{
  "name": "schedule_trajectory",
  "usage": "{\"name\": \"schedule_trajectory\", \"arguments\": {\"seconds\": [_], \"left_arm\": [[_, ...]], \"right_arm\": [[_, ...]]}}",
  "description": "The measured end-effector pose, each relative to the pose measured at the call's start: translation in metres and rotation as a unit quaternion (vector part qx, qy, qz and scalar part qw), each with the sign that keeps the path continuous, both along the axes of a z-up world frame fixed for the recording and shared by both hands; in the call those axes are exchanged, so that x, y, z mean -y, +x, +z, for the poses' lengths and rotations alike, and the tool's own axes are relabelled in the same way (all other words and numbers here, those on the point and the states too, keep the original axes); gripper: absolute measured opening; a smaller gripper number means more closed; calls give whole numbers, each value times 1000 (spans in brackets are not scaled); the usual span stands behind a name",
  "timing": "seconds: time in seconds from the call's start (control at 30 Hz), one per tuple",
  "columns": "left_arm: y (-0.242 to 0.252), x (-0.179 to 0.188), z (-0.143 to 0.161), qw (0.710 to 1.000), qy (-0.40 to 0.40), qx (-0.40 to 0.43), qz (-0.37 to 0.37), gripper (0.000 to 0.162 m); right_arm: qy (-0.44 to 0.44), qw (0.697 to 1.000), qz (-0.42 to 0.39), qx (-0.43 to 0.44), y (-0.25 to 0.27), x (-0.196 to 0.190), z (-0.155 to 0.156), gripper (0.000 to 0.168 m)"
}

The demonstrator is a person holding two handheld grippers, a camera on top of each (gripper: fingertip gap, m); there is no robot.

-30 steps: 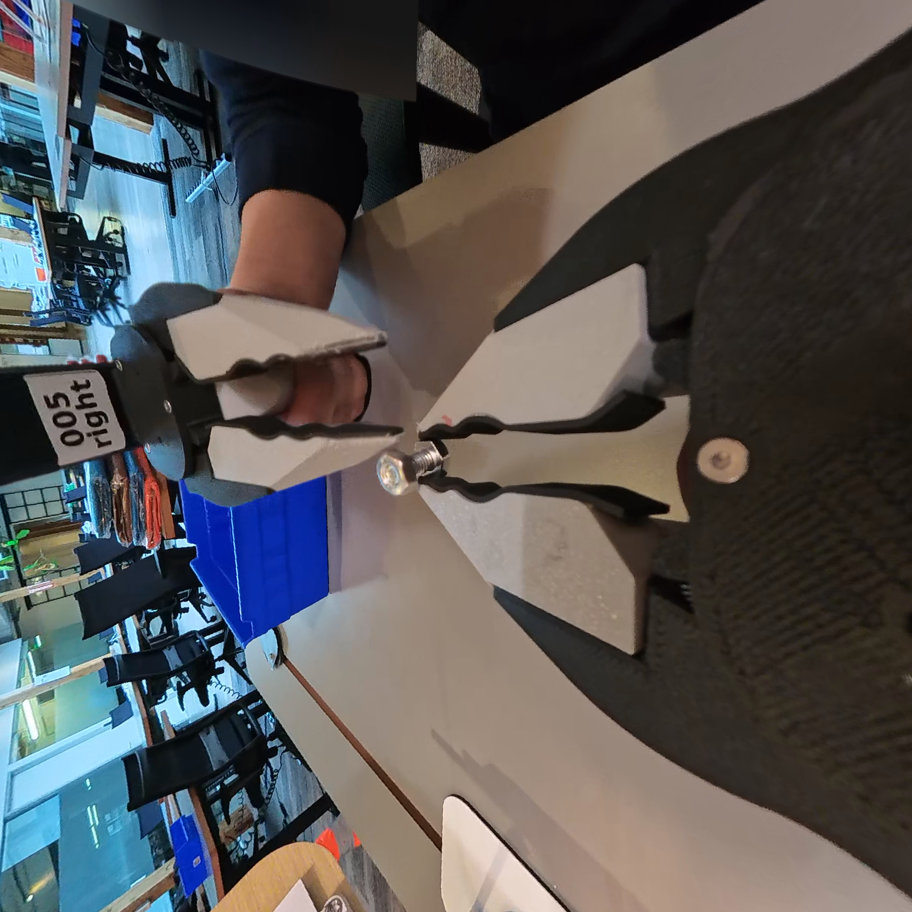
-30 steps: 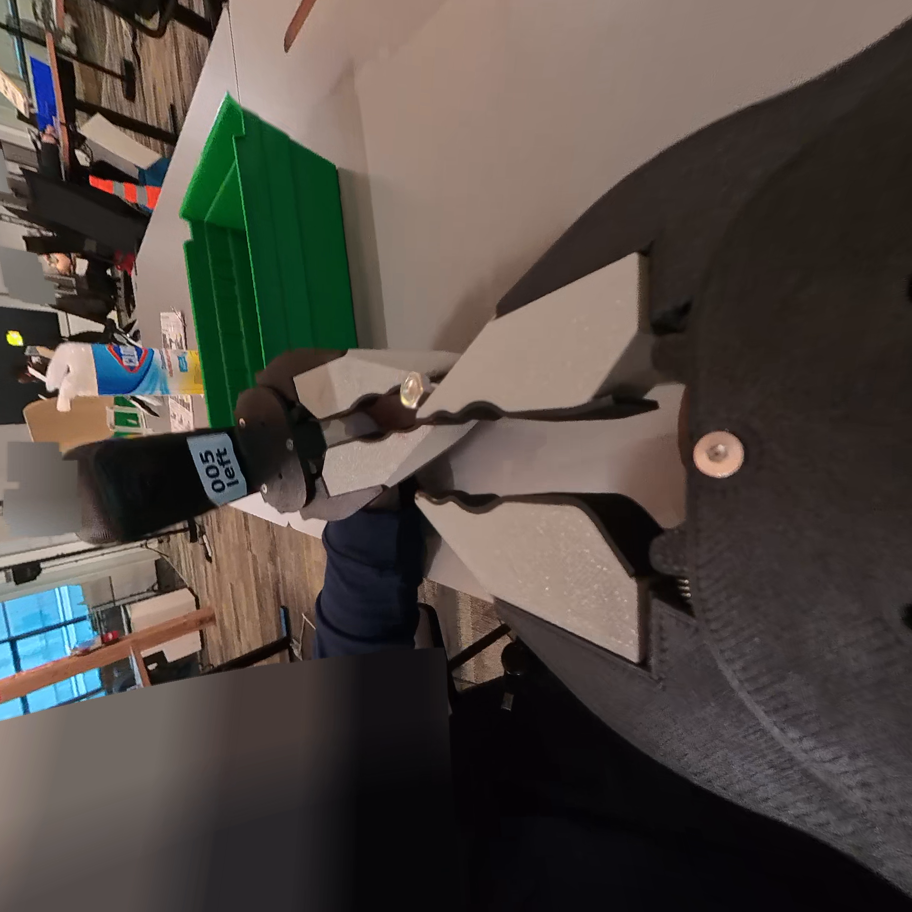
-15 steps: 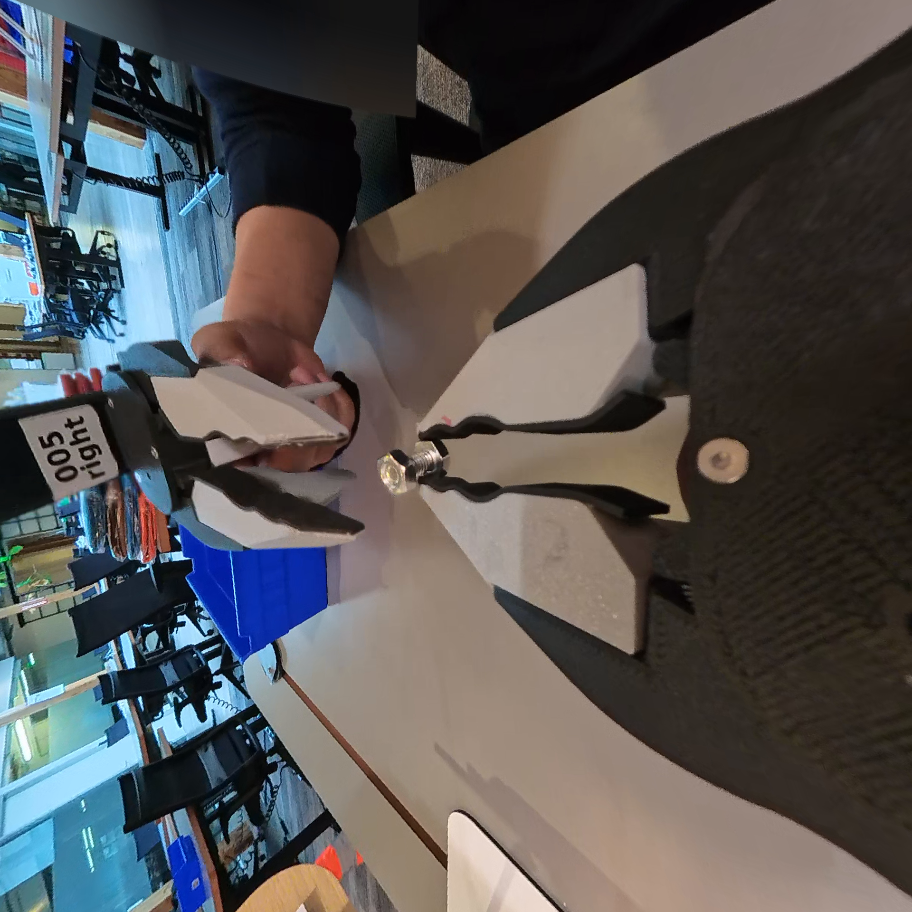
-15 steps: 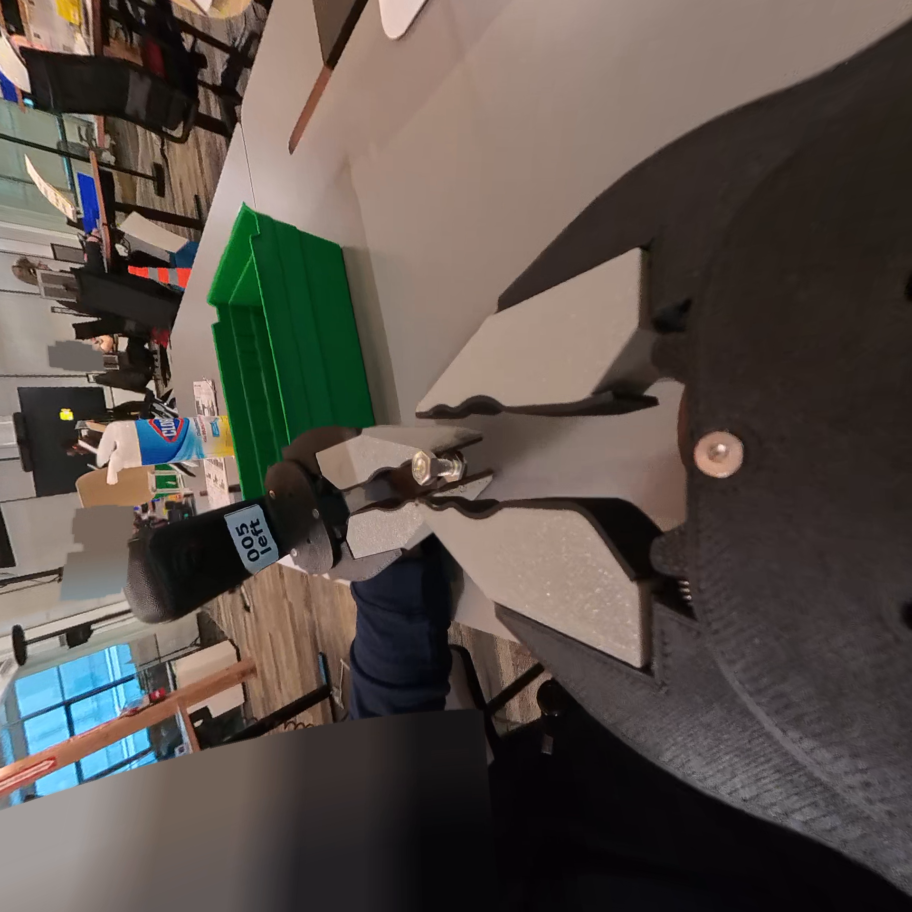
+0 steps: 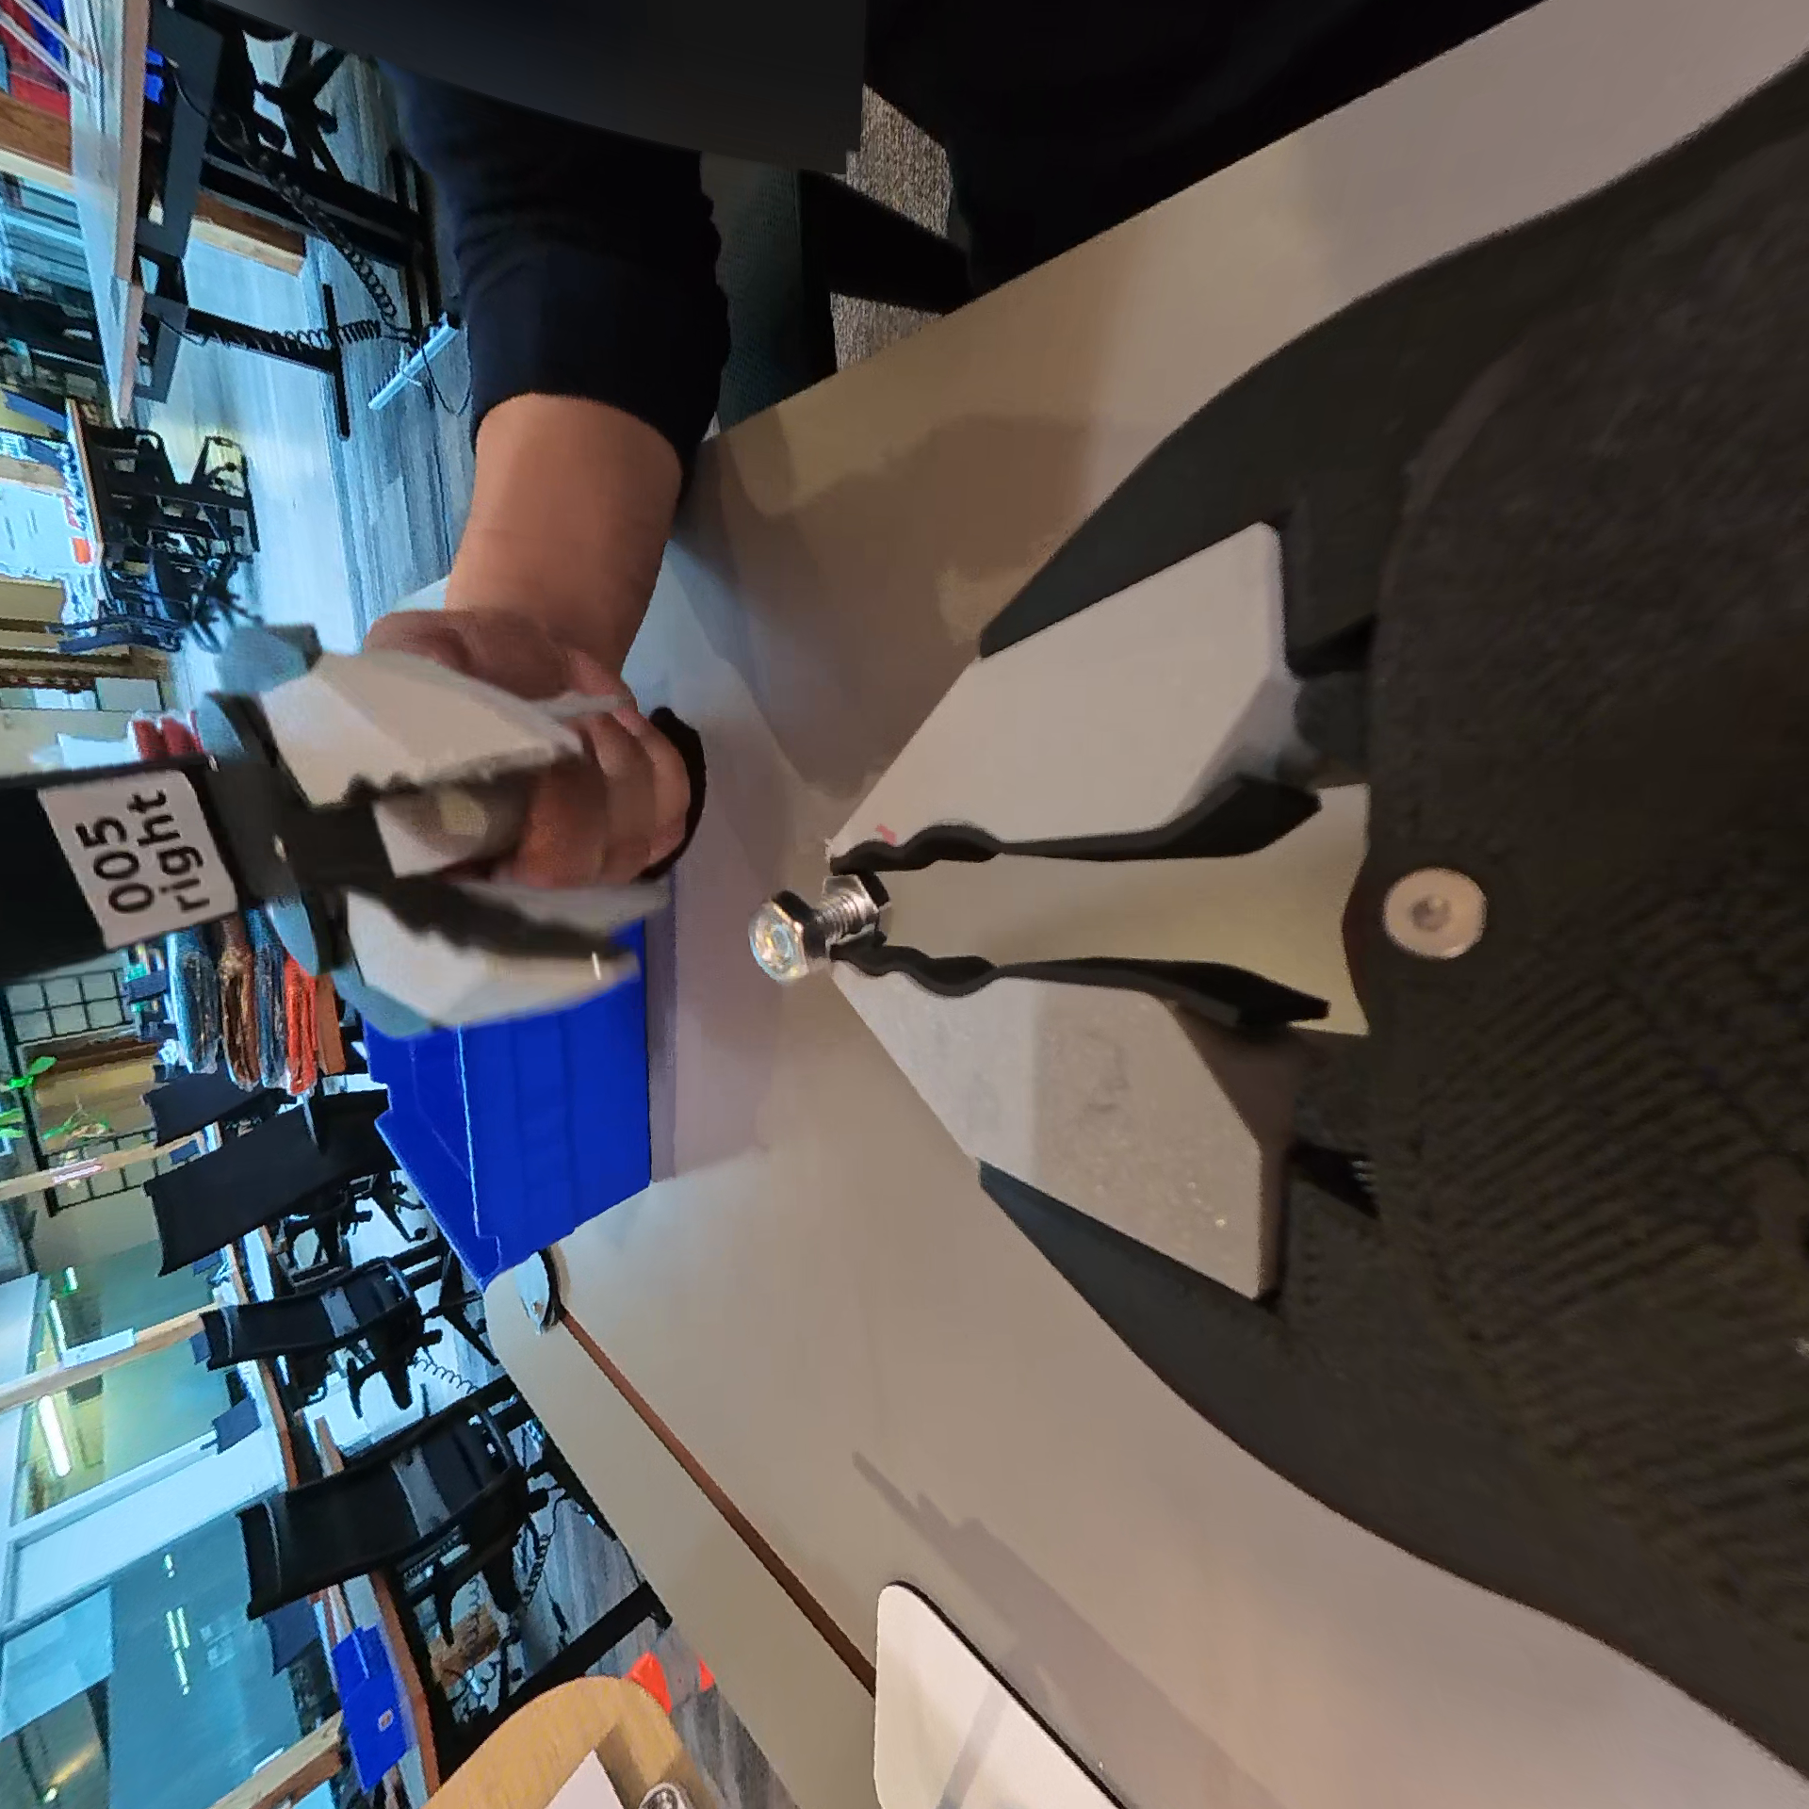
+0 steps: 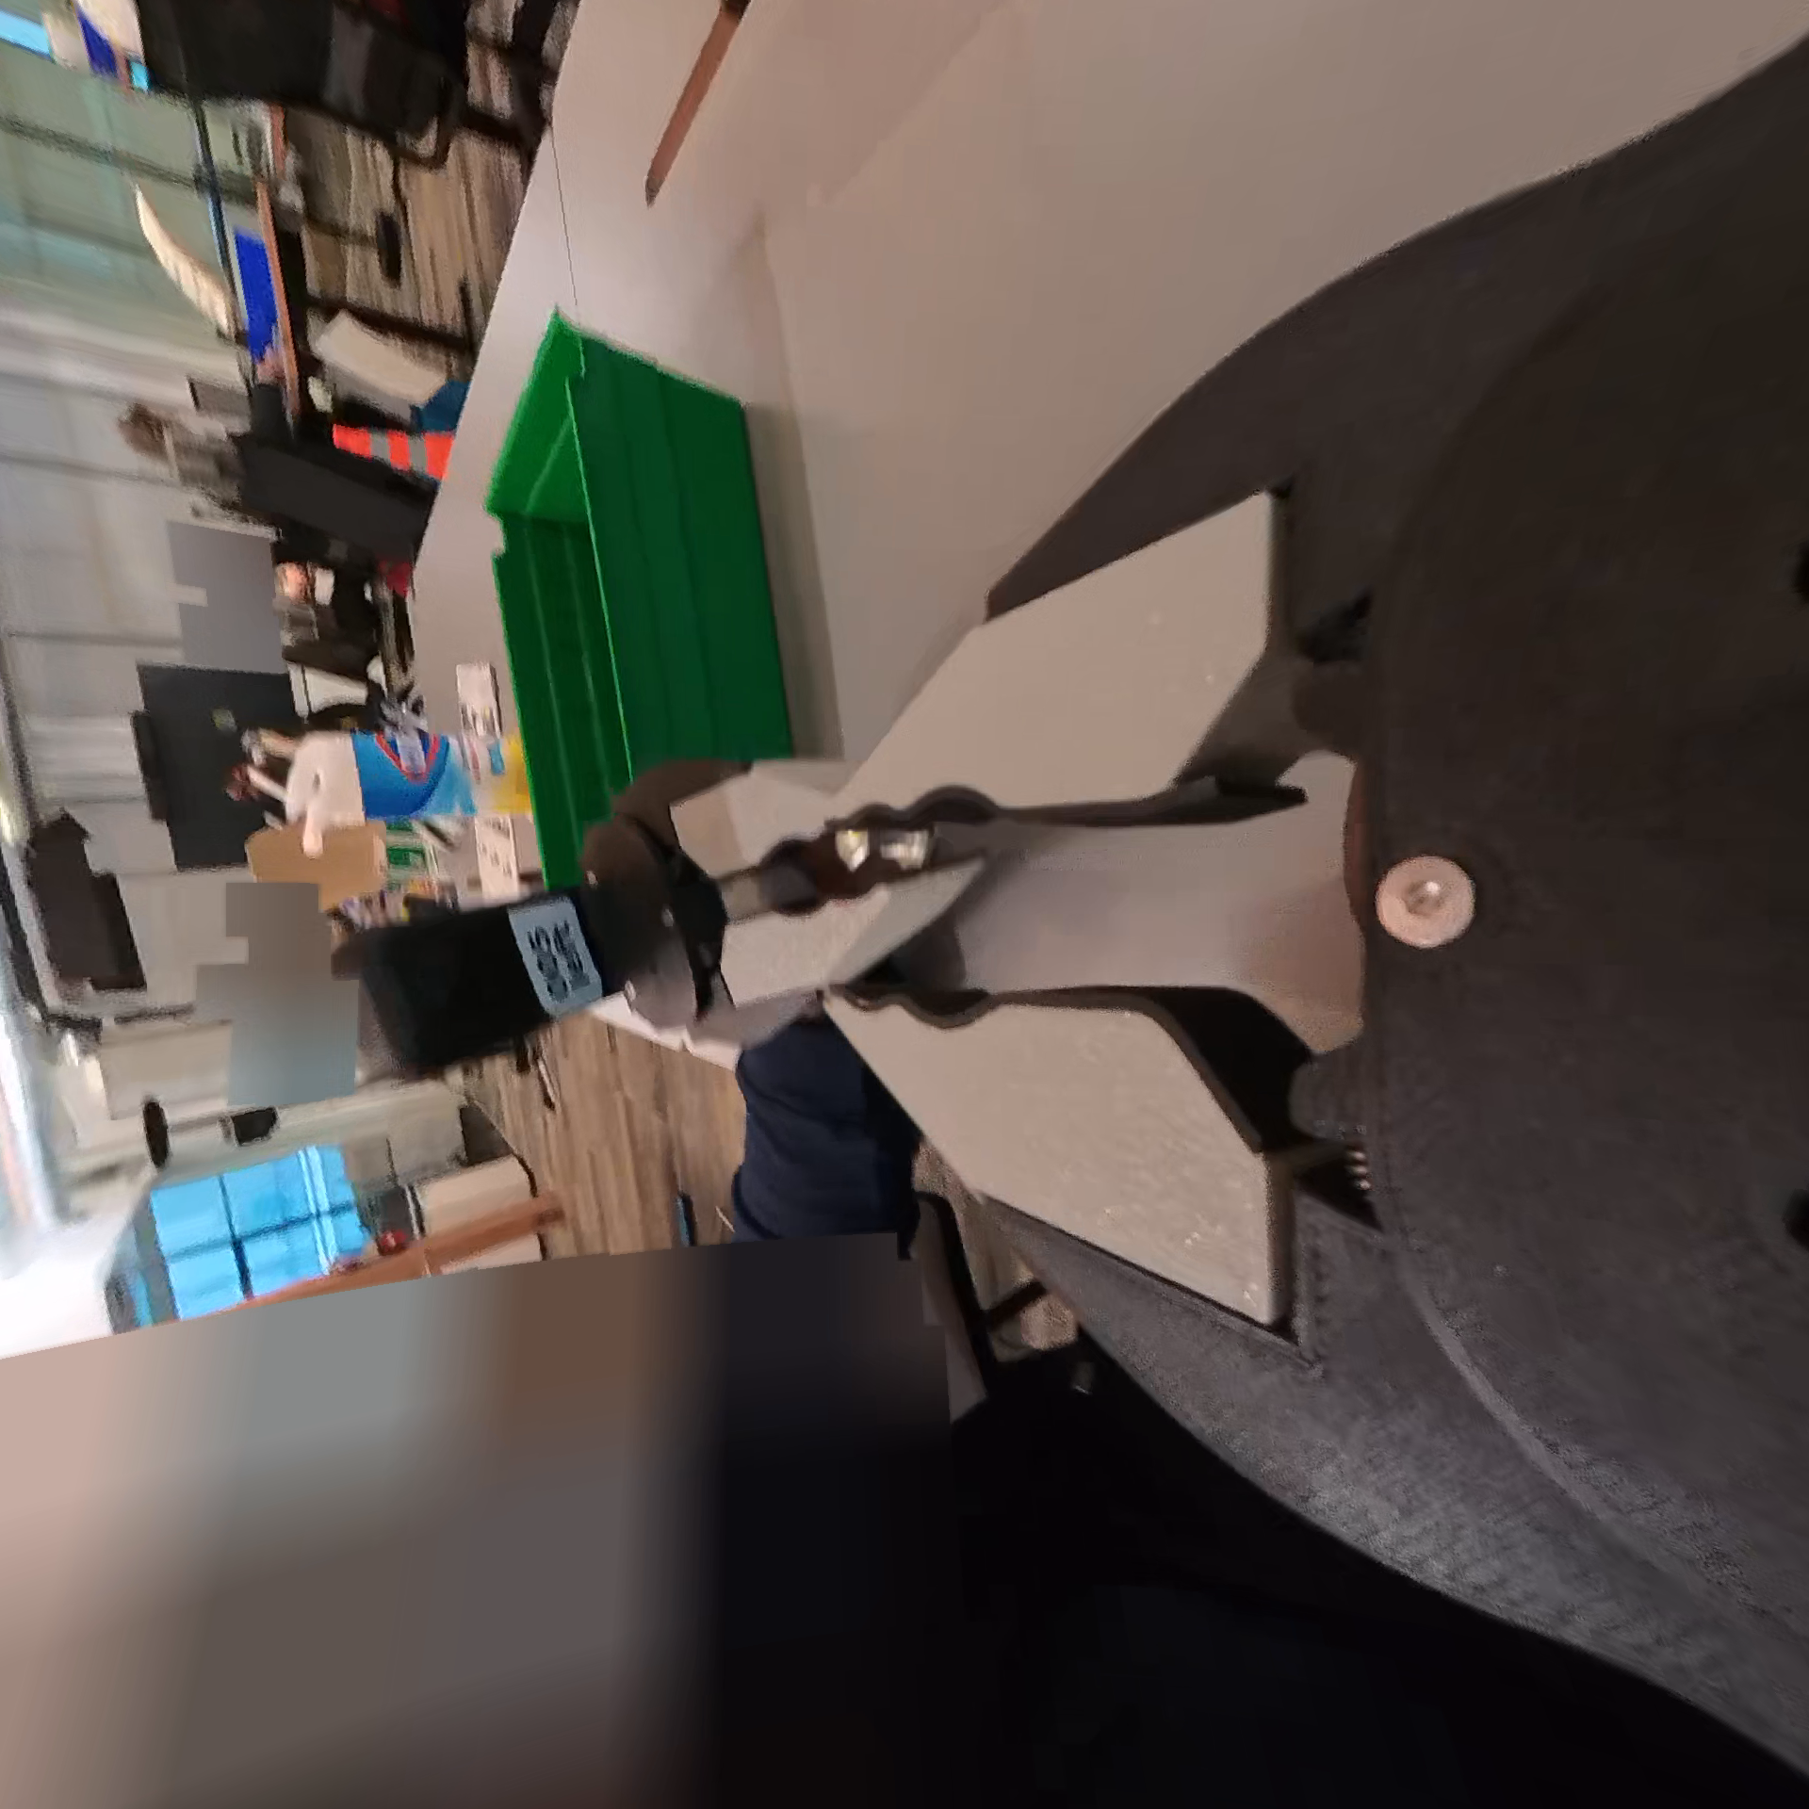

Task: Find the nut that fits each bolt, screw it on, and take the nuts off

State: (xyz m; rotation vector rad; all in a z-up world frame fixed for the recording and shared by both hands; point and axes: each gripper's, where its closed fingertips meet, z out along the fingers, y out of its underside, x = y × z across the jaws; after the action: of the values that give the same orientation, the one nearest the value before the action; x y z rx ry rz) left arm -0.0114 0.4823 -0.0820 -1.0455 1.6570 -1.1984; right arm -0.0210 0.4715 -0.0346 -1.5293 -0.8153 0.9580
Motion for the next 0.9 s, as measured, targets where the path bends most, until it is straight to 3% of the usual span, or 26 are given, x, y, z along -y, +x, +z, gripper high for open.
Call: {"name": "schedule_trajectory", "arguments": {"seconds": [0.13,0.27,0.3,0.37,0.4,0.53,0.7,0.73,0.77,0.83,0.9], "left_arm": [[2,5,-3,1000,6,-6,-7,12],[2,-4,-3,1000,-7,-8,10,12],[1,-6,0,1000,-15,-2,13,12],[-1,-14,3,999,-21,1,26,12],[-1,-15,3,999,-19,1,28,12],[2,-5,-2,1000,-8,-8,14,12],[5,-9,-6,999,-13,-18,25,12],[4,-12,-4,999,-19,-14,29,12],[4,-18,-4,999,-22,-14,45,12],[3,-26,-5,998,-24,-20,60,12],[3,-22,-3,998,-33,-14,48,12]], "right_arm": [[-27,999,-23,23,-9,-16,-17,50],[-20,998,2,64,-22,-6,-26,53],[-16,998,1,60,-17,-4,-23,50],[1,999,40,22,-12,12,-8,9],[7,999,36,6,-8,12,-2,6],[-15,999,-46,12,-2,-20,-9,53],[-27,998,-12,62,-21,-12,-28,55],[-17,997,-18,68,-17,-11,-26,52],[-5,998,1,61,-14,-2,-21,21],[6,1000,21,16,-8,7,-5,11],[1,999,-36,11,4,-12,-4,38]]}}
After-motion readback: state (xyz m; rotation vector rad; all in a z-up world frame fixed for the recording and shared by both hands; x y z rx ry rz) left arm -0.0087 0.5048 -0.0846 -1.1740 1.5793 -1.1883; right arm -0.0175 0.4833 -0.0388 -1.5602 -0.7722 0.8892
